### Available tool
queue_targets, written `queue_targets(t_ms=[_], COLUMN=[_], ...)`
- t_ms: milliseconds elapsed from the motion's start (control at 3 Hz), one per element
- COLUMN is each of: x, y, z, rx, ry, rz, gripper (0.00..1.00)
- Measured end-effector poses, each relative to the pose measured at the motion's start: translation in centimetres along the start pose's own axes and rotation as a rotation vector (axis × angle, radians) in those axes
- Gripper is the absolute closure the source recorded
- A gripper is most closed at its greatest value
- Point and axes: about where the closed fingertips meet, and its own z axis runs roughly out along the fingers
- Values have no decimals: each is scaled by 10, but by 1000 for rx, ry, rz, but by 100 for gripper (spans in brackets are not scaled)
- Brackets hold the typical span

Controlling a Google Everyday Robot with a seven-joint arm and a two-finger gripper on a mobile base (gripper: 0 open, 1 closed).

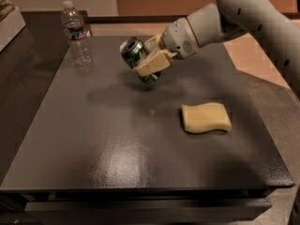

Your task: Place green can upright

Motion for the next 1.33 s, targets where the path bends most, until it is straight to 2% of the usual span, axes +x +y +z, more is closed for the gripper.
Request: queue_targets(t_ms=[667,1000,1333], x=[6,10,10], y=[-5,-9,-13], z=[10,11,12], rx=[25,37,43], ry=[-165,-238,-297], rz=[71,69,52], gripper=[100,100,83])
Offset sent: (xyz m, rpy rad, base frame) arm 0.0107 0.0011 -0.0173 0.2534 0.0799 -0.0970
